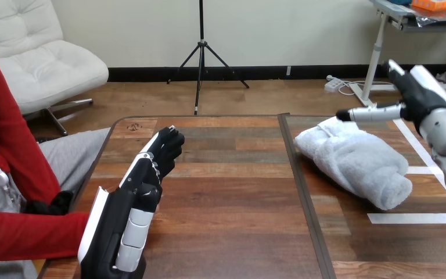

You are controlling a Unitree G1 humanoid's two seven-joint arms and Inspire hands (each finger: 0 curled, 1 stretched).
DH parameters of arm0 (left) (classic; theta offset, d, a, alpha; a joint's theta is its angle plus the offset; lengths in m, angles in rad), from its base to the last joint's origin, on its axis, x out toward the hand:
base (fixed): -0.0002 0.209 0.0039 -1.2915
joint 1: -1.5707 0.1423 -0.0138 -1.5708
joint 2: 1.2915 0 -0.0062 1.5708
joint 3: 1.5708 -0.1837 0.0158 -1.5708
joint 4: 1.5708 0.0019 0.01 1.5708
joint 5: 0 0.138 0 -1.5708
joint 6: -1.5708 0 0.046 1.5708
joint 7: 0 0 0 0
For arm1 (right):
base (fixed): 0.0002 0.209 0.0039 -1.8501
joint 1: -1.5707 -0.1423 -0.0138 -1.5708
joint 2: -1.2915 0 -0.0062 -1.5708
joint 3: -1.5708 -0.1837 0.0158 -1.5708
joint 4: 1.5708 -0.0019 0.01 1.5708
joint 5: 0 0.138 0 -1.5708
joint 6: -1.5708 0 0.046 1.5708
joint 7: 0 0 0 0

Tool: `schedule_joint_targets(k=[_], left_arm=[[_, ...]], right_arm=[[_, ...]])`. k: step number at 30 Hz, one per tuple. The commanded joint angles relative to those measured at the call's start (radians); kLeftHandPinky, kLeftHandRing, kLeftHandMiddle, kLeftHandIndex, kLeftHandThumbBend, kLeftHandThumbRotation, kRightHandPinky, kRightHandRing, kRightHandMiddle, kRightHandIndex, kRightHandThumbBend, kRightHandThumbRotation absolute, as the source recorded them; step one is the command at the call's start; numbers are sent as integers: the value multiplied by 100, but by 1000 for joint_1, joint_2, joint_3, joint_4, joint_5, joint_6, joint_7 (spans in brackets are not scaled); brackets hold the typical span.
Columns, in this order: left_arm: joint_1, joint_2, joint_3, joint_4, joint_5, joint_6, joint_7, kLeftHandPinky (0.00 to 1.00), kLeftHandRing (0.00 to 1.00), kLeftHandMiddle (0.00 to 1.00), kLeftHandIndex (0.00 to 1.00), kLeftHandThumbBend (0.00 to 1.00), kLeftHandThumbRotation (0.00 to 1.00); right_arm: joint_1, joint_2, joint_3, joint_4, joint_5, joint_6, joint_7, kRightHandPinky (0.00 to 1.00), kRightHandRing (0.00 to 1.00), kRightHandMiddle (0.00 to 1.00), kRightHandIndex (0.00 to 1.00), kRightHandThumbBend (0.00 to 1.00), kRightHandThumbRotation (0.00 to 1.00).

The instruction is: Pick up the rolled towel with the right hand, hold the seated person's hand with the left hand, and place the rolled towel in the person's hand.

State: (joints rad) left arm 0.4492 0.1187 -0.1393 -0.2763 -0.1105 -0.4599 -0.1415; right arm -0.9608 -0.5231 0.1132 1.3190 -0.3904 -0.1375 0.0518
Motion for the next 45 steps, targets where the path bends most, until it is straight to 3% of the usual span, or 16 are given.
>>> schedule_joint_targets(k=[1, 12, 21, 30, 41, 45], left_arm=[[-52, -25, 13, -13, -3, -18, 4, 94, 92, 90, 90, 85, 100], [-46, -25, 10, -14, -4, -23, 3, 91, 92, 90, 90, 84, 100], [-45, -26, 8, -16, -9, -19, 2, 91, 92, 90, 90, 84, 100], [-40, -26, 8, -17, -5, -25, 3, 91, 92, 90, 90, 83, 100], [-33, -19, 11, -28, -21, -18, -6, 91, 92, 90, 90, 85, 100], [-32, -18, 13, -33, -22, -15, -7, 91, 92, 90, 90, 85, 100]], right_arm=[[-6, -11, 8, -4, 1, 4, 4, 92, 100, 100, 100, 100, 38], [28, -4, 37, -3, -20, 0, 0, 90, 100, 100, 100, 100, 40], [44, 15, 65, 2, -40, 54, -12, 89, 100, 100, 100, 100, 41], [74, 21, 93, -3, -63, 42, -6, 91, 100, 100, 100, 100, 42], [97, 40, 92, 0, -53, 83, 8, 91, 100, 100, 100, 100, 41], [105, 51, 123, 6, -81, 113, 18, 92, 100, 100, 100, 100, 42]])
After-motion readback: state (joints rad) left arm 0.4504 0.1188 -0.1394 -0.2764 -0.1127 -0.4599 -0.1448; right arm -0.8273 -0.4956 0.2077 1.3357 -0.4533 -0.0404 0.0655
